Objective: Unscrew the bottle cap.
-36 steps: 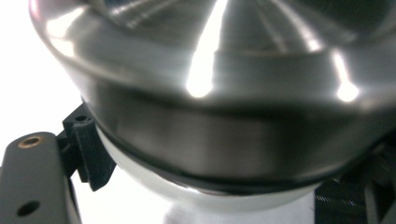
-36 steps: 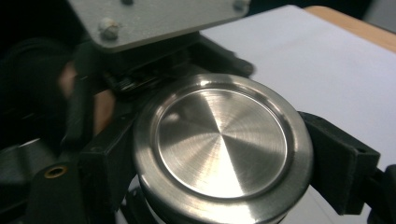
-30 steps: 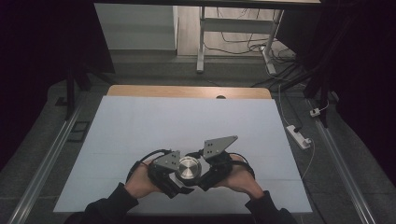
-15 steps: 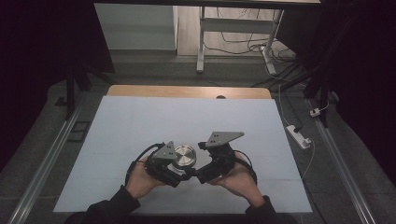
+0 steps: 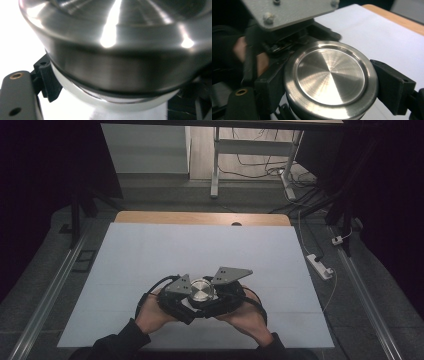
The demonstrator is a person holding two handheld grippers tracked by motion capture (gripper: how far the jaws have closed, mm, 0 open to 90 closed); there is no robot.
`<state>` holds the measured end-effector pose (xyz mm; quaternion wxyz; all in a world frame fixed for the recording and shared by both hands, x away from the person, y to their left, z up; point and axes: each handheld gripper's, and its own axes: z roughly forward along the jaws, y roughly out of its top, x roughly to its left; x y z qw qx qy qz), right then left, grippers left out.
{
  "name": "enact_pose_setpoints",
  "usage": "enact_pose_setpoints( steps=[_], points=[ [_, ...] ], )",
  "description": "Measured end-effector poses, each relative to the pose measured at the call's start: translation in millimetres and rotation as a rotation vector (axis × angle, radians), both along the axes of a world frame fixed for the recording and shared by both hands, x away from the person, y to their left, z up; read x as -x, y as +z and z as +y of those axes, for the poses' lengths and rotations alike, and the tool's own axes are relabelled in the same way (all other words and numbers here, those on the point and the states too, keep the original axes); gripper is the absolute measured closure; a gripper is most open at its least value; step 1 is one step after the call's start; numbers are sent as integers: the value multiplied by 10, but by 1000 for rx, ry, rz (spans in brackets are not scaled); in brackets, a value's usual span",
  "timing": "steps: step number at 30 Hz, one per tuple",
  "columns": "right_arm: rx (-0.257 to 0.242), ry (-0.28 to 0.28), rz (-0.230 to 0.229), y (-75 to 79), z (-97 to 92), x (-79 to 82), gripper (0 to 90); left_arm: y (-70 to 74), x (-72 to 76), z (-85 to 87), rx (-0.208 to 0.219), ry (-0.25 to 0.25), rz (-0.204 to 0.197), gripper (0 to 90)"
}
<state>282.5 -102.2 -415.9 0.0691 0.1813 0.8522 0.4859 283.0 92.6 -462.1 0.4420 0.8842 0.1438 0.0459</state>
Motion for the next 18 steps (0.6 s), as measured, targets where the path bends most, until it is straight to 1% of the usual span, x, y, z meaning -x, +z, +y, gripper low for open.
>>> enact_pose_setpoints(
  steps=[1,2,3,4,5,6,7,8,9,10,11,12,13,14,15,16,17,18],
  points=[
    [-7,26,9,7,-15,-8,181,0,0,0,0,0,0,152],
    [-20,78,20,15,-43,-24,181,15,14,10,14,-59,7,152],
    [-20,78,20,15,-43,-24,181,15,14,10,14,-59,7,152],
    [-37,165,34,29,-89,-45,181,34,37,10,17,-117,4,152],
    [-37,165,34,29,-89,-45,181,34,37,10,17,-117,4,152],
    [-49,250,41,42,-127,-50,181,51,65,2,21,-177,-3,152],
    [-49,250,41,42,-127,-50,181,51,65,2,21,-177,-3,152],
    [-49,331,25,51,-158,-37,181,63,96,-18,19,-235,-13,152],
    [-43,363,10,54,-170,-29,181,63,96,-18,19,-235,-13,152],
    [-42,419,-4,52,-185,-11,180,59,131,-46,22,-289,-20,151],
    [-42,419,-4,52,-185,-11,180,59,131,-46,22,-289,-20,152],
    [-36,470,-2,47,-203,2,178,48,150,-70,24,-321,-21,152],
    [-38,480,4,44,-204,1,177,48,150,-70,24,-321,-21,152],
    [-36,477,4,47,-206,1,173,42,146,-72,27,-305,-17,152],
    [-36,477,4,47,-206,1,173,42,146,-72,27,-305,-17,152],
    [-28,421,-14,83,-213,0,144,47,117,-39,28,-258,-22,152],
    [-29,387,-17,106,-222,-2,131,49,98,-15,29,-220,-23,152],
    [-36,338,-14,143,-241,-13,113,52,76,9,30,-174,-20,152]
  ],
)
